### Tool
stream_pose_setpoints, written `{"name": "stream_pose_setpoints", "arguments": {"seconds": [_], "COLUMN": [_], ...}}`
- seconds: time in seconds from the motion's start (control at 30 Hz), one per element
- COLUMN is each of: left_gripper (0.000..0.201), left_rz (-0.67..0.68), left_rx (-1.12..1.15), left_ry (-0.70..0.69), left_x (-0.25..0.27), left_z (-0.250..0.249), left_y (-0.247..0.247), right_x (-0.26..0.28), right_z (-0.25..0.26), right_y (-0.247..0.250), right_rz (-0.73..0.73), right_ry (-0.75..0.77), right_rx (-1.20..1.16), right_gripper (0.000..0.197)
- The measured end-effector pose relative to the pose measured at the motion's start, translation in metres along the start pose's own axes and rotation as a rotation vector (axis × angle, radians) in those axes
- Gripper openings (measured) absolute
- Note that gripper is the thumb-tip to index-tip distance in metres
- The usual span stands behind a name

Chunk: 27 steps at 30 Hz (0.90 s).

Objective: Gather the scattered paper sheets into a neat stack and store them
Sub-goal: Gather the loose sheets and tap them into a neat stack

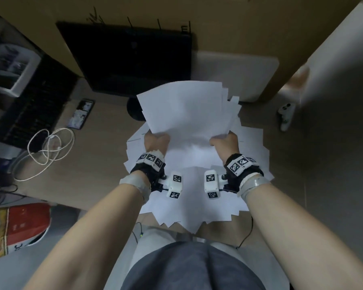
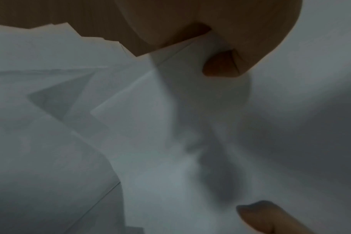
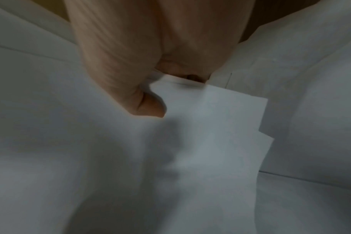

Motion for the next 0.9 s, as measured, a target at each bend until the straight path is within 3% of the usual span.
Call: {"name": "stream_pose_setpoints", "arguments": {"seconds": [0.13,0.27,0.37,0.47,0.53,0.67,0.8,0.9], "left_gripper": [0.010,0.019,0.024,0.012,0.019,0.055,0.053,0.074], "left_rz": [0.095,0.255,0.327,0.339,0.360,0.421,0.432,0.444], "left_rx": [-0.087,-0.170,-0.189,-0.216,-0.285,-0.623,-0.767,-0.769], "left_ry": [0.018,0.026,0.081,0.170,0.245,0.363,0.351,0.362], "left_x": [-0.012,-0.036,-0.049,-0.072,-0.088,-0.114,-0.126,-0.129], "left_z": [0.003,0.029,0.044,0.057,0.068,0.092,0.113,0.126], "left_y": [0.007,0.004,0.003,0.013,0.024,0.059,0.082,0.087], "right_x": [-0.005,-0.019,-0.027,-0.031,-0.033,-0.032,-0.032,-0.028], "right_z": [-0.010,-0.032,-0.047,-0.055,-0.062,-0.084,-0.101,-0.109], "right_y": [-0.014,-0.029,-0.043,-0.061,-0.078,-0.117,-0.147,-0.158], "right_rz": [0.050,0.057,0.018,-0.012,0.010,0.106,0.112,0.053], "right_ry": [-0.010,-0.122,-0.159,-0.204,-0.266,-0.473,-0.590,-0.646], "right_rx": [0.076,0.189,0.263,0.373,0.452,0.723,0.775,0.626], "right_gripper": [0.028,0.038,0.016,0.015,0.022,0.045,0.085,0.094]}}
Point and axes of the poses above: each hand's wrist, its own x-axis away from the middle knuckle, its own y-axis out of the back of the hand, z = x × y, the point moved 5 cm from there along -x, towards the middle knuckle, and after that the axes turned 4 degrees about z, right-handed, at the moved point
